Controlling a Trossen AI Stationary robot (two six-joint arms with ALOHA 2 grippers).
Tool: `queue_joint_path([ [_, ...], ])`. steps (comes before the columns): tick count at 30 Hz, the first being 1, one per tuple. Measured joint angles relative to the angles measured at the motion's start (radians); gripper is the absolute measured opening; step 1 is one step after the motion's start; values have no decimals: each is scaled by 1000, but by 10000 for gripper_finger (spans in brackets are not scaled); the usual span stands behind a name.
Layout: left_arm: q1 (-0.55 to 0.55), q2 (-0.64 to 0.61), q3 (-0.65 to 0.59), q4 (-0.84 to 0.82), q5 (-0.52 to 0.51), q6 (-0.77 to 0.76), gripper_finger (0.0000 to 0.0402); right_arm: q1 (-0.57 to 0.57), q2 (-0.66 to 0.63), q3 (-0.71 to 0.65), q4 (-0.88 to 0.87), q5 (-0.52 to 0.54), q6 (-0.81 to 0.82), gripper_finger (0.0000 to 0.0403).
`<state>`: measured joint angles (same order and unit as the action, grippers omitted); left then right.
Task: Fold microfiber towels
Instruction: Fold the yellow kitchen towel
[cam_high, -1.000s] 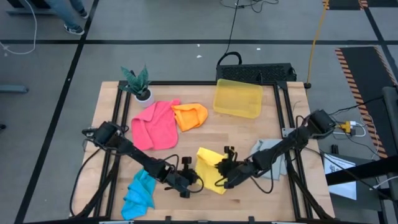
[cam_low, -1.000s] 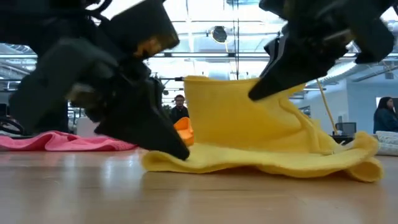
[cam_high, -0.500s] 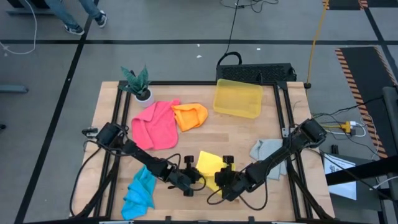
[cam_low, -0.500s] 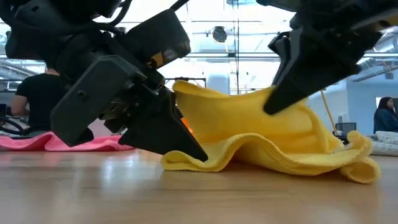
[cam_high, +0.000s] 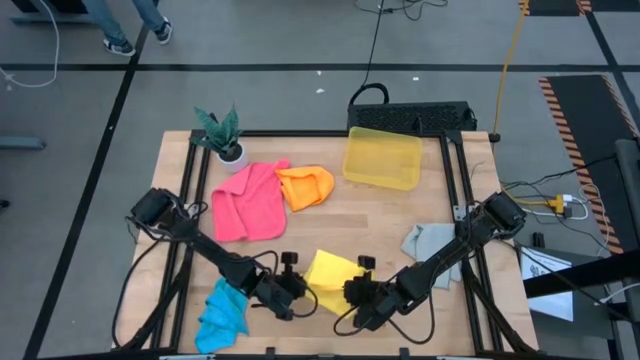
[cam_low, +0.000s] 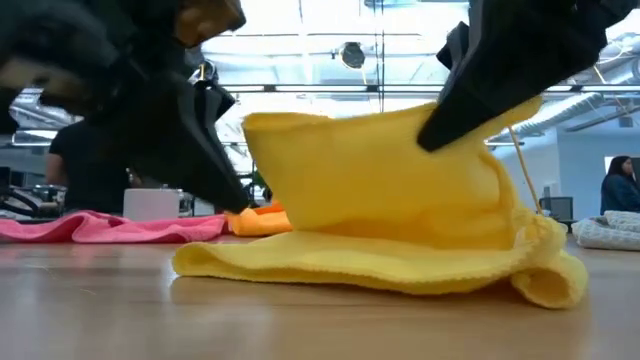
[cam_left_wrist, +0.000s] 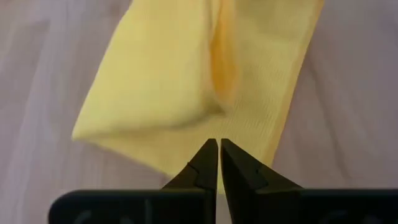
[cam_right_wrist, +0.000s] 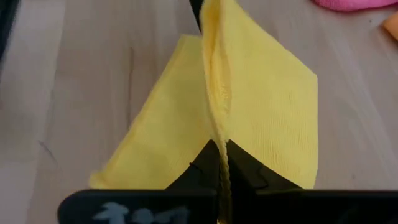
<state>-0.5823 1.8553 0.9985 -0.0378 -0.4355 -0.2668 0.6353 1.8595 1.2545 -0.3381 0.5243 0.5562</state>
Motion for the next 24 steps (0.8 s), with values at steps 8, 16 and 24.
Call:
queue_joint_path([
  [8, -38, -26, 3, -1, -17, 36, 24, -5, 36, 0, 98, -7, 1, 0],
  [16, -123, -152, 4, -88, -137, 52, 24, -7, 58, -1, 124, -32, 80, 0],
  [24, -102, -137, 5, -37, -196, 47, 24, -7, 58, -1, 155, -46, 105, 0],
])
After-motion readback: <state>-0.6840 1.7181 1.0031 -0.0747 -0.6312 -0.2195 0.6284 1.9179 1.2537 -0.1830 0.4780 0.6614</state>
